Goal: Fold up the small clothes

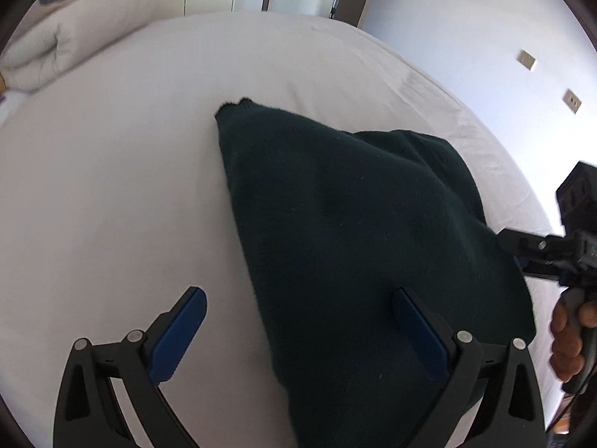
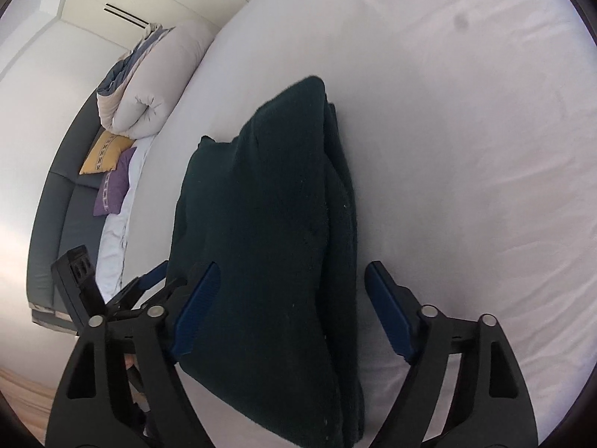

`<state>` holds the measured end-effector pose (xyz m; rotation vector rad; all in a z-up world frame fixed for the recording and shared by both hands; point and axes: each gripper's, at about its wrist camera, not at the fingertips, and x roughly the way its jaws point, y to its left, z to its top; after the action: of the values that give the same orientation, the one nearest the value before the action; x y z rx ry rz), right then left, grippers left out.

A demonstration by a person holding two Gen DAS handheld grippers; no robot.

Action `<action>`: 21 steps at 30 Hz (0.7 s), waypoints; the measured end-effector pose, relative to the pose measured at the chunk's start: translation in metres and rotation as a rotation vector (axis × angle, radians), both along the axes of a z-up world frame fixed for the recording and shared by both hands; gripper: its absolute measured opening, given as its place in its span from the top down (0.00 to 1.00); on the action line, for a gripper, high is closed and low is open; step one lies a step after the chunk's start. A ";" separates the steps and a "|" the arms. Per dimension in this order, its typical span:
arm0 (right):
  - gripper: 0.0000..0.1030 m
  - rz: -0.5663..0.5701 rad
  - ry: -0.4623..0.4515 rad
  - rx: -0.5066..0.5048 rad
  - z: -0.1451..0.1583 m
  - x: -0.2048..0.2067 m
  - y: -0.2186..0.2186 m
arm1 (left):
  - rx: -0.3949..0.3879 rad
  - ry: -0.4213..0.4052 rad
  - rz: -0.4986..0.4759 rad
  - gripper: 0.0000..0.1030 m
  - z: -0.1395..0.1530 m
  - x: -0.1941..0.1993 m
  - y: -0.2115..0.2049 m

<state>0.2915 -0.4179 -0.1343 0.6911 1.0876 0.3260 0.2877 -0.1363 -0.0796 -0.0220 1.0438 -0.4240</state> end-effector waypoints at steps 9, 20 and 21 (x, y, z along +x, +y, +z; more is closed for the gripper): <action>0.37 0.029 0.069 -0.021 -0.017 0.028 0.017 | -0.045 0.084 -0.049 0.21 -0.010 0.007 -0.014; 0.66 0.086 0.074 -0.358 -0.006 0.045 0.075 | 0.047 0.086 -0.071 0.44 -0.004 0.008 -0.036; 0.67 0.098 0.069 -0.409 -0.003 0.047 0.086 | 0.073 0.078 -0.077 0.46 -0.003 0.008 -0.040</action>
<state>0.3382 -0.3323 -0.1377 0.2868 1.2103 0.1552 0.2960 -0.1759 -0.0826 0.0676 1.1389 -0.4578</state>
